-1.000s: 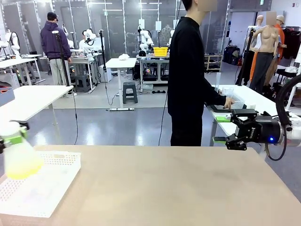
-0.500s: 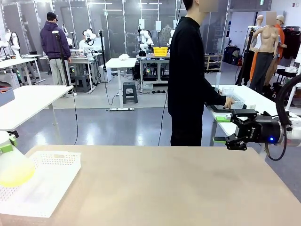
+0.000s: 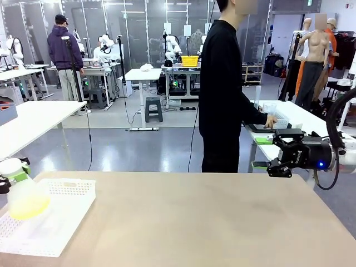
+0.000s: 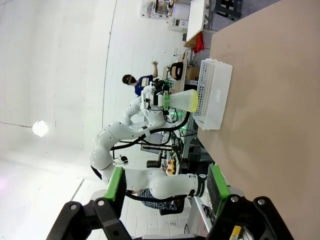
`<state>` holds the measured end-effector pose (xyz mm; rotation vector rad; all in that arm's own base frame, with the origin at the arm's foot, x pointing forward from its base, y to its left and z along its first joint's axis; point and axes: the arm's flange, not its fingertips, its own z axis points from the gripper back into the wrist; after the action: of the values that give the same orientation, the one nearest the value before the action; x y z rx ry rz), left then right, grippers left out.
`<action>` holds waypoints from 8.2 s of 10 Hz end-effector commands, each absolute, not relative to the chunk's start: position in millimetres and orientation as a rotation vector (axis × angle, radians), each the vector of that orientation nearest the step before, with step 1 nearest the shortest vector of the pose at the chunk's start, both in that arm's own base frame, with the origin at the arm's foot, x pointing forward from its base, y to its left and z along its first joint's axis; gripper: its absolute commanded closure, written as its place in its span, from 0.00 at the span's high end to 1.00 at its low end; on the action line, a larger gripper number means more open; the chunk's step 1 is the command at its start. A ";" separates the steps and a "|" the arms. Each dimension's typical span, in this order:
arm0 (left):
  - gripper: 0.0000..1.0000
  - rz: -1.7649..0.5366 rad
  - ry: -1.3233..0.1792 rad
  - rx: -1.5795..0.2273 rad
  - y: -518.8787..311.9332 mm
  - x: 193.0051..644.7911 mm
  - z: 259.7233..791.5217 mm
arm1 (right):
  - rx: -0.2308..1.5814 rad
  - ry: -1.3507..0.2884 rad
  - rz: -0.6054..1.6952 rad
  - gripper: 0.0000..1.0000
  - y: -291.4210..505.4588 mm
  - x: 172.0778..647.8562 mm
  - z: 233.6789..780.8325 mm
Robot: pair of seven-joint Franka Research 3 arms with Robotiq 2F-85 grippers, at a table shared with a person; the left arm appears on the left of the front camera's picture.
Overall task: Prepare the solutions needed for the experiment.
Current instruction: When the human places the Big flask in the center of the table, pick up the Big flask and place it in the left Organizing basket.
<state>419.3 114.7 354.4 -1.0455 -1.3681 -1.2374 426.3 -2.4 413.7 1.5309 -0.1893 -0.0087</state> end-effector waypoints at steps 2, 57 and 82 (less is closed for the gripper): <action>0.01 -1.238 -1.375 -1.028 110.2 442.4 339.8 | 1.532 -0.190 -0.005 0.82 -2.1 425.9 414.8; 1.00 -0.994 -1.314 -0.900 180.0 417.4 276.0 | 1.532 -0.190 -0.005 0.82 -2.1 425.9 414.8; 1.00 -0.411 -0.197 -1.546 181.7 425.9 389.6 | 1.532 -0.190 -0.005 0.82 -2.1 425.9 414.8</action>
<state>427.7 177.4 386.8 -1.5445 -0.1834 -0.4090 426.3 -2.3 413.8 1.5308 -0.1893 -0.0085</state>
